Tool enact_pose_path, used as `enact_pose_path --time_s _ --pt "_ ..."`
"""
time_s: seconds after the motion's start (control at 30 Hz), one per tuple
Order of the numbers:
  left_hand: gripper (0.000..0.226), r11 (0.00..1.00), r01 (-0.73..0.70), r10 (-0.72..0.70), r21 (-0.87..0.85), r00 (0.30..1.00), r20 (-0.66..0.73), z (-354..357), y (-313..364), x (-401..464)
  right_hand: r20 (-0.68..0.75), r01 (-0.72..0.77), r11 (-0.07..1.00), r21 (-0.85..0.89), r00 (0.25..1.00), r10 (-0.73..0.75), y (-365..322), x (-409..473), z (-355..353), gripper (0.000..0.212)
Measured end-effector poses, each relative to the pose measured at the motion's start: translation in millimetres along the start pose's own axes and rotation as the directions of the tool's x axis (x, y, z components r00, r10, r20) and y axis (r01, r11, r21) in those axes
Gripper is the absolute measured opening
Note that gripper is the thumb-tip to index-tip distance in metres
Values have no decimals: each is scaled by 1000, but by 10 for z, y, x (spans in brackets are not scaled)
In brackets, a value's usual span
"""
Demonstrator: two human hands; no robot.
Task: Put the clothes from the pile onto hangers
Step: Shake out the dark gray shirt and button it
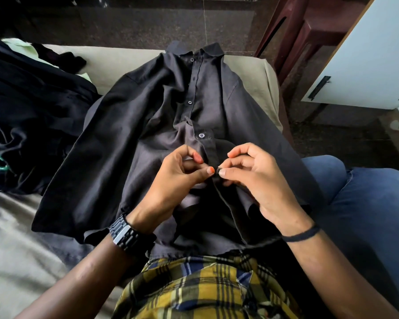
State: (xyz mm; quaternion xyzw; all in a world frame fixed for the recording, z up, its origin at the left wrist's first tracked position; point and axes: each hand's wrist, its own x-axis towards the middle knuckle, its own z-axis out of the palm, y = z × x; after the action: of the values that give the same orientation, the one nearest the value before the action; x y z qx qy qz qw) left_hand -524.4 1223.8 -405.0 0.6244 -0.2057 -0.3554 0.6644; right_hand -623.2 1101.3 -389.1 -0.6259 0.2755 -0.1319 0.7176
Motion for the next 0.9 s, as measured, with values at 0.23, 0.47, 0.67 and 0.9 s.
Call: enact_pose_path --time_s 0.23,0.47,0.67,0.9 --pt "25 911 -130 140 391 990 2 -24 -12 57 8 -178 939 293 983 184 24 78 26 21" --pt "17 916 -72 95 395 995 -39 -57 8 -2 127 119 838 -533 990 -60 56 -186 -31 50" --pt "15 980 143 -149 137 988 40 -50 16 -64 267 202 727 -656 963 -26 95 -280 -29 32" --pt "28 942 261 -304 211 930 208 -273 121 -137 464 171 807 -565 875 140 -27 -98 -87 11"
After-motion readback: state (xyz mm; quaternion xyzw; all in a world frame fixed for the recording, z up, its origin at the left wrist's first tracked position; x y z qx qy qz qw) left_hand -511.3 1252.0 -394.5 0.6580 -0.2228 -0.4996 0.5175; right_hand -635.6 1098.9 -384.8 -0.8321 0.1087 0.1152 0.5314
